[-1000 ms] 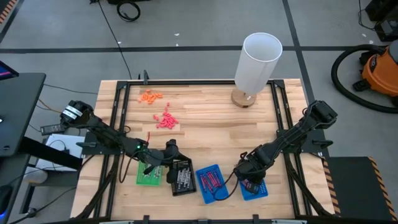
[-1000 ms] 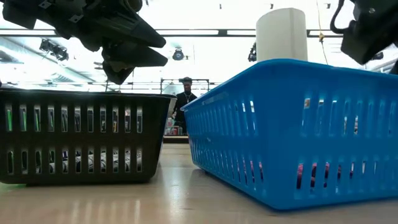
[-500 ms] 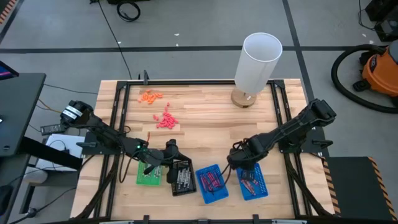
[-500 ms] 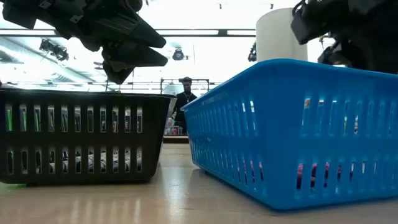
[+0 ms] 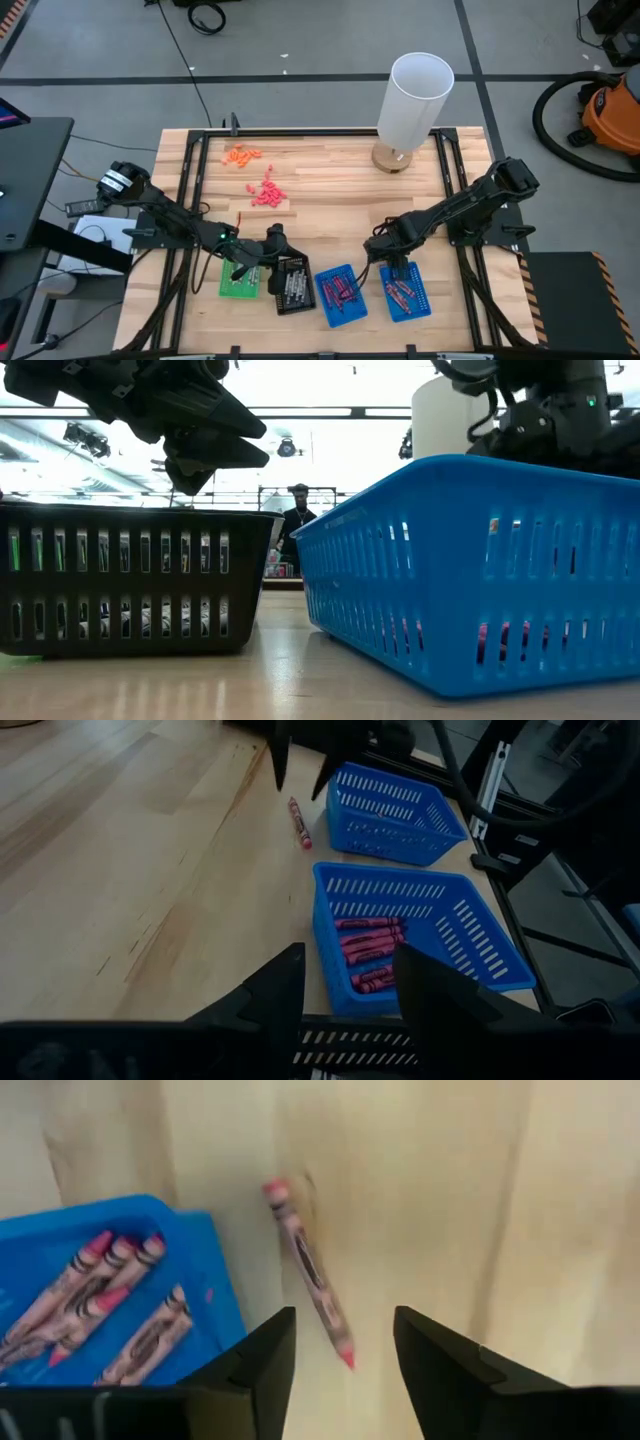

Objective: Sort crayons
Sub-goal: Put the pink crayon into the right blue bin

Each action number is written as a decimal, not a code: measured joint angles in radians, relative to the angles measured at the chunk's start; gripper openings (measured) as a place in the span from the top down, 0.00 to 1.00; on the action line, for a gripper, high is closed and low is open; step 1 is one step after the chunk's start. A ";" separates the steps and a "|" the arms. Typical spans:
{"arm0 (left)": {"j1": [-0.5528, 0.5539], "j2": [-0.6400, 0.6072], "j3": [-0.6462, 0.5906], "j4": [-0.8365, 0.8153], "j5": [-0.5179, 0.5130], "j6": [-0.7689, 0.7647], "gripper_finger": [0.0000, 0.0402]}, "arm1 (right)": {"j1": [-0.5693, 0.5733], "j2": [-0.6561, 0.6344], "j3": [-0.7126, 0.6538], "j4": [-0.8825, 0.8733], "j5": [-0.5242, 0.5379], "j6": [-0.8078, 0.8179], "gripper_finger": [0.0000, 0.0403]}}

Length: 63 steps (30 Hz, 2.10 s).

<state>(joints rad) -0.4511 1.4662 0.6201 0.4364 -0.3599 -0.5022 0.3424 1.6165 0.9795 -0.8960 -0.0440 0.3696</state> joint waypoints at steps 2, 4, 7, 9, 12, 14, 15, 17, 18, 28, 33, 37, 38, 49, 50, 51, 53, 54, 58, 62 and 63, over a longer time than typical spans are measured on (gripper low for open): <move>0.000 0.000 0.000 0.000 0.000 0.000 0.59 | -0.001 0.000 -0.038 0.071 -0.019 -0.007 0.54; 0.000 0.000 0.000 -0.001 0.000 0.000 0.59 | -0.001 0.000 -0.075 0.146 -0.055 -0.007 0.53; 0.000 0.000 0.000 -0.001 0.000 0.000 0.59 | 0.006 0.000 -0.105 0.196 -0.081 0.002 0.52; 0.000 0.000 0.000 -0.001 0.000 0.000 0.59 | 0.019 0.000 -0.109 0.212 -0.080 0.003 0.52; 0.000 0.000 0.000 -0.001 0.000 0.000 0.59 | 0.046 0.000 -0.108 0.222 -0.015 -0.002 0.53; 0.000 0.000 0.000 0.000 0.000 0.000 0.59 | 0.064 0.005 -0.108 0.225 0.041 -0.029 0.53; 0.000 0.000 0.000 -0.001 0.000 0.000 0.59 | 0.072 0.012 -0.108 0.225 0.069 -0.040 0.53; 0.000 0.000 0.000 -0.001 0.000 0.000 0.59 | 0.090 0.031 -0.108 0.227 0.118 -0.057 0.53; 0.000 0.000 0.000 0.000 0.000 0.000 0.59 | 0.098 0.043 -0.108 0.239 0.128 -0.064 0.53; -0.007 0.000 0.000 0.077 -0.035 0.131 0.59 | 0.096 0.092 -0.104 0.245 0.140 -0.108 0.63; -0.006 0.000 0.000 0.077 -0.036 0.132 0.59 | 0.058 0.076 -0.105 0.252 0.098 -0.132 0.74; -0.007 0.000 0.000 0.076 -0.035 0.132 0.59 | 0.041 0.077 -0.106 0.250 0.104 -0.148 0.84; -0.007 0.000 0.000 0.076 -0.035 0.132 0.59 | 0.035 0.077 -0.106 0.249 0.103 -0.153 0.87; -0.034 0.000 0.000 0.100 -0.191 0.218 0.59 | -0.037 0.059 0.013 0.144 0.185 -0.206 0.95; -0.043 0.000 0.000 0.100 -0.222 0.235 0.59 | -0.042 0.050 0.035 0.122 0.179 -0.204 0.95; -0.051 0.000 0.000 0.099 -0.257 0.251 0.59 | -0.046 0.044 0.057 0.085 0.170 -0.188 0.94; -0.068 0.001 0.000 0.099 -0.320 0.294 0.59 | -0.040 0.025 0.096 0.045 0.142 -0.148 0.94; -0.074 0.001 0.000 0.099 -0.347 0.315 0.59 | -0.031 0.008 0.114 0.042 0.122 -0.121 0.94; -0.086 0.001 0.000 0.099 -0.415 0.384 0.59 | 0.031 -0.070 0.143 0.066 0.011 0.093 0.94; -0.084 0.001 0.000 0.096 -0.457 0.411 0.59 | 0.134 -0.142 0.124 0.065 0.010 0.394 0.92; -0.081 0.001 0.000 0.096 -0.462 0.422 0.59 | 0.165 -0.151 0.114 0.065 0.021 0.482 0.92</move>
<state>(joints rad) -0.5321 1.4670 0.6201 0.5325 -0.8222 -0.0802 0.5073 1.4657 1.0933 -0.8307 -0.0232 0.8512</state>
